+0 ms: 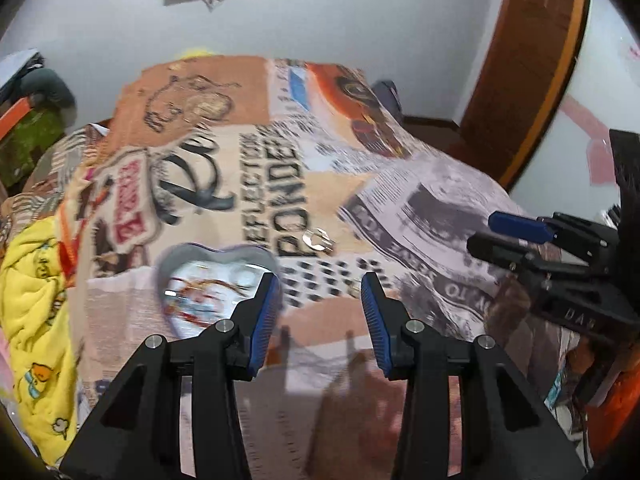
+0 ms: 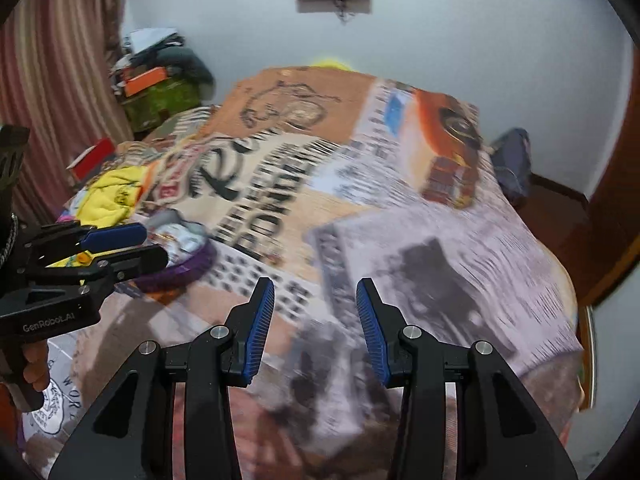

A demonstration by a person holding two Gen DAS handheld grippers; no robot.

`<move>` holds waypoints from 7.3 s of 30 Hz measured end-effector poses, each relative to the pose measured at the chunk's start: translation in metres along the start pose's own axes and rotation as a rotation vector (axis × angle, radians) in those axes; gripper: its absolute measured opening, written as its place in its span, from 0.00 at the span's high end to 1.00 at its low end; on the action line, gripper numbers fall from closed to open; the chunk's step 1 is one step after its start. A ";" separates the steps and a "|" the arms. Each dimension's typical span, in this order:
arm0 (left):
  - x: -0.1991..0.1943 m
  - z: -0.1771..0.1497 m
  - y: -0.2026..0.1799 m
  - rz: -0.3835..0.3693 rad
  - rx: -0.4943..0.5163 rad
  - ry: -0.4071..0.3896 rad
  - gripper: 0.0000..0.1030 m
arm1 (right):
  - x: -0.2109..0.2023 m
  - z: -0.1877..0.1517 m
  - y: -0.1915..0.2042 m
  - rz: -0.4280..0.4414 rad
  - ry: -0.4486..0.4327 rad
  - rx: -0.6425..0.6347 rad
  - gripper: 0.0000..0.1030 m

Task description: Organize jewelry

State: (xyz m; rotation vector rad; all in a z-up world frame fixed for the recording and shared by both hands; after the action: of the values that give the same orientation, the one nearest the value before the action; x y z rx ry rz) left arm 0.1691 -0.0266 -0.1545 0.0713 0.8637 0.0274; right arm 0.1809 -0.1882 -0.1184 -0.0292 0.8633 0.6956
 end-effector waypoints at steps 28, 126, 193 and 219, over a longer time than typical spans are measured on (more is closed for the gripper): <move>0.082 0.000 -0.041 -0.048 0.077 0.111 0.93 | 0.029 -0.015 -0.037 0.060 0.078 0.094 0.62; 0.010 -0.007 0.118 0.108 -0.130 -0.041 0.71 | 0.123 0.039 0.096 0.297 0.164 -0.071 0.89; -0.283 -0.034 0.068 0.299 -0.244 -0.714 0.02 | -0.178 0.020 0.178 -0.022 -0.643 -0.188 0.00; -0.267 -0.029 0.065 0.297 -0.235 -0.675 0.01 | -0.176 0.019 0.172 -0.011 -0.594 -0.158 0.00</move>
State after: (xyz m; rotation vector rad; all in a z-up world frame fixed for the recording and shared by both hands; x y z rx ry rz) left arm -0.0261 0.0252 0.0333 -0.0142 0.1659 0.3631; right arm 0.0170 -0.1452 0.0609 0.0305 0.2383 0.7088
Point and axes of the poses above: each gripper's, at about its wrist camera, not at the fingertips, and x roughly the way its jaws point, y to its left, z to its top, the point moved 1 cm from there along x, roughly the way its jaws point, and after that the axes turned 15 degrees about z, right-handed, at the moved point
